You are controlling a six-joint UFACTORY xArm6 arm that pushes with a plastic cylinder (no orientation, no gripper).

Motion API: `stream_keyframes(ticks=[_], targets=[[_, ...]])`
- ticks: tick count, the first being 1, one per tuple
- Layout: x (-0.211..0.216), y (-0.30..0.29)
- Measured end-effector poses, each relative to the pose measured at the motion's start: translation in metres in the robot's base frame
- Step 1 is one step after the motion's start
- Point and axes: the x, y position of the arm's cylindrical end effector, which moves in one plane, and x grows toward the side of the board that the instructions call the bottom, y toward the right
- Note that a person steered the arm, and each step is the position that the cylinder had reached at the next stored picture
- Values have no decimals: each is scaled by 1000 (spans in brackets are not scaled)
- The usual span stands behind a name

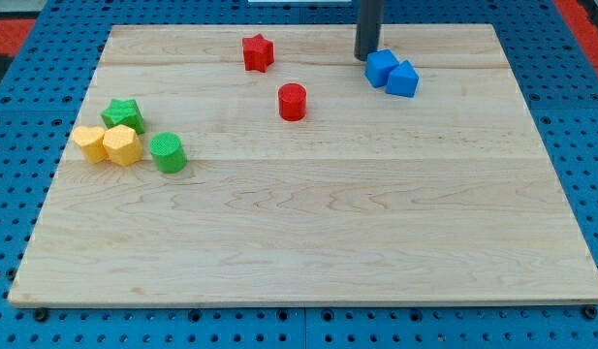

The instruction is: Push the red star towards the blue cube

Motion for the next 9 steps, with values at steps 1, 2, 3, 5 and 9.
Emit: stream_keyframes(ticks=[1,2,3,5,9], targets=[[10,-4],[20,-50],[21,-67],[58,-98],[18,-165]])
